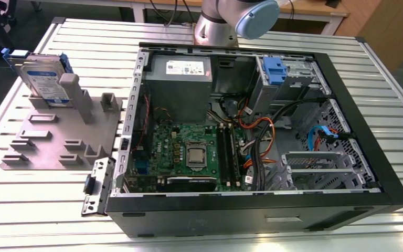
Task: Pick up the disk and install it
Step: 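Pick up the disk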
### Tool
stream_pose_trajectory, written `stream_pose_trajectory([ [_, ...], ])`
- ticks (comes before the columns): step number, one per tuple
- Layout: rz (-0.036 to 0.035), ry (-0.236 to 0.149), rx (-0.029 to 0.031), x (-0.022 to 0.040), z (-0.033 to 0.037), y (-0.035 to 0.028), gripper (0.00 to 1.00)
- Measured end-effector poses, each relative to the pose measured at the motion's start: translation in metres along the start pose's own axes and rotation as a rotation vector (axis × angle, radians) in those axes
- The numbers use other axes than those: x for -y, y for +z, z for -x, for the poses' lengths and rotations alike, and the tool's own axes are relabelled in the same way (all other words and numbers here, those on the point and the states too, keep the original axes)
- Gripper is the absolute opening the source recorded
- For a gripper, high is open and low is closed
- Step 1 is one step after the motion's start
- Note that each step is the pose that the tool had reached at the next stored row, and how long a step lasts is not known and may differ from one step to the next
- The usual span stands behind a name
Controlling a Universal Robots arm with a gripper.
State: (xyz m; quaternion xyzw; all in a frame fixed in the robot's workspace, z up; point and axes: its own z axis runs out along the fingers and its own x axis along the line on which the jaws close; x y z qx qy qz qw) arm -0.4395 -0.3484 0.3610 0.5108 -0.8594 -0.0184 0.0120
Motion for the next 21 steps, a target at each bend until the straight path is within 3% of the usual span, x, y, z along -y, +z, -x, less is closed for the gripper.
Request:
stream_pose_trajectory([
  [9, 0.0000, -0.006, -0.0003, 0.0000, 0.0000, 0.0000, 0.11],
  [13, -0.0001, -0.038, -0.0016, 0.0000, 0.0000, 0.0000, 0.11],
  [17, 0.0000, -0.099, -0.0045, -0.0002, 0.0003, 0.0004, 0.11],
  [18, 0.0020, -0.100, -0.0009, -0.0008, 0.0014, 0.0006, 0.11],
  [19, 0.0058, -0.101, 0.0076, -0.0010, 0.0017, 0.0011, 0.11],
  [20, 0.0077, -0.101, 0.0123, -0.0012, 0.0021, 0.0019, 0.11],
  [21, 0.0079, -0.101, 0.0141, -0.0016, 0.0022, 0.0025, 0.11],
])
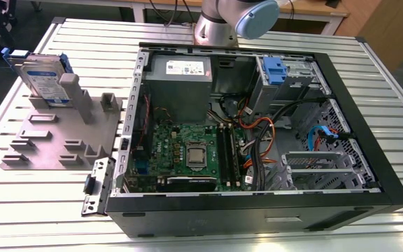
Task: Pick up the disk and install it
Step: 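Pick up the disk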
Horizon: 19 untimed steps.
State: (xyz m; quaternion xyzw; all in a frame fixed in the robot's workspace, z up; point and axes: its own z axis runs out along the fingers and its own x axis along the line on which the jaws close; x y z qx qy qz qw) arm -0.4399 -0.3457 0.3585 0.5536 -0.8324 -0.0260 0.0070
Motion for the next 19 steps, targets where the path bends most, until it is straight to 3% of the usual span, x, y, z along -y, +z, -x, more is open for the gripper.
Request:
stream_pose_trajectory([
  [3, -0.0004, -0.008, 0.0084, -0.0008, -0.0003, 0.0018, 0.11],
  [12, 0.0033, -0.169, 0.0004, -0.0007, -0.0004, 0.0050, 0.11],
  [17, 0.0042, -0.207, -0.0013, -0.0008, -0.0001, 0.0061, 0.11],
  [19, 0.0042, -0.207, -0.0013, -0.0008, -0.0001, 0.0061, 0.29],
])
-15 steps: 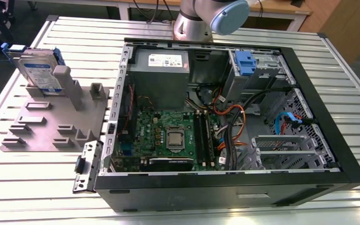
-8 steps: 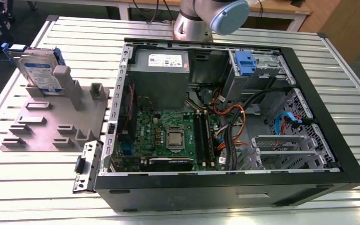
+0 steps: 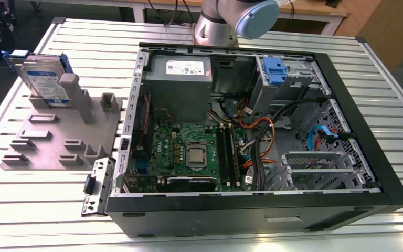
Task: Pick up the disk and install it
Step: 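Pick up the disk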
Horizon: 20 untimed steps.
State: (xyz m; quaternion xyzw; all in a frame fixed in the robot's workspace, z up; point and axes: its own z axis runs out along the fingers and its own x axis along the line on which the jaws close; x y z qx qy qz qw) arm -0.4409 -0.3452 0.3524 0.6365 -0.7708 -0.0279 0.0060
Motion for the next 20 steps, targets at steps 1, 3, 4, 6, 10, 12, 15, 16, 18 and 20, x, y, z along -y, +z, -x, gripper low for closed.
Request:
stream_pose_trajectory([
  [1, 0.0000, 0.000, 0.0000, 0.0000, 0.0000, 0.0000, 0.29],
  [3, 0.0000, 0.000, 0.0001, 0.0000, 0.0000, 0.0001, 0.35],
  [4, -0.0001, 0.000, 0.0001, 0.0000, 0.0000, 0.0001, 0.41],
  [6, -0.0007, 0.000, -0.0009, 0.0001, 0.0000, 0.0006, 0.47],
  [10, -0.0082, -0.012, -0.0008, 0.0002, 0.0001, 0.0031, 0.53],
  [12, -0.0079, -0.047, -0.0022, 0.0003, 0.0000, 0.0052, 0.53],
  [15, -0.0089, -0.079, -0.0021, 0.0004, 0.0000, 0.0076, 0.53],
  [16, -0.0109, -0.085, -0.0021, 0.0003, -0.0001, 0.0082, 0.53],
  [18, -0.0208, -0.089, -0.0007, -0.0008, -0.0003, 0.0098, 0.53],
  [20, -0.0398, -0.089, 0.0022, -0.0044, -0.0005, 0.0112, 0.53],
])
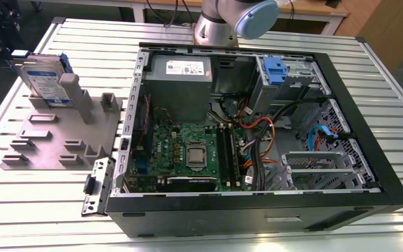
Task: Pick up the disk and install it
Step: 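Pick up the disk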
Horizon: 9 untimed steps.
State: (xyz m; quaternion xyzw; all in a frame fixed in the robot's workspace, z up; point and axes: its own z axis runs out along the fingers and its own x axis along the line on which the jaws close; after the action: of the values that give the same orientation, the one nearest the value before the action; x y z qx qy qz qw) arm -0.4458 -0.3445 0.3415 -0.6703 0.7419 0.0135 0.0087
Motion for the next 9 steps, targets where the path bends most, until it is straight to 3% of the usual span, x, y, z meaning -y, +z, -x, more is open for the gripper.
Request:
stream_pose_trajectory([
  [2, -0.0140, 0.000, 0.0014, -0.0032, 0.0011, 0.0012, 0.53],
  [3, -0.0162, -0.001, 0.0017, -0.0041, 0.0017, 0.0019, 0.53],
  [9, -0.0167, -0.004, 0.0016, -0.0052, 0.0081, 0.0062, 0.53],
])
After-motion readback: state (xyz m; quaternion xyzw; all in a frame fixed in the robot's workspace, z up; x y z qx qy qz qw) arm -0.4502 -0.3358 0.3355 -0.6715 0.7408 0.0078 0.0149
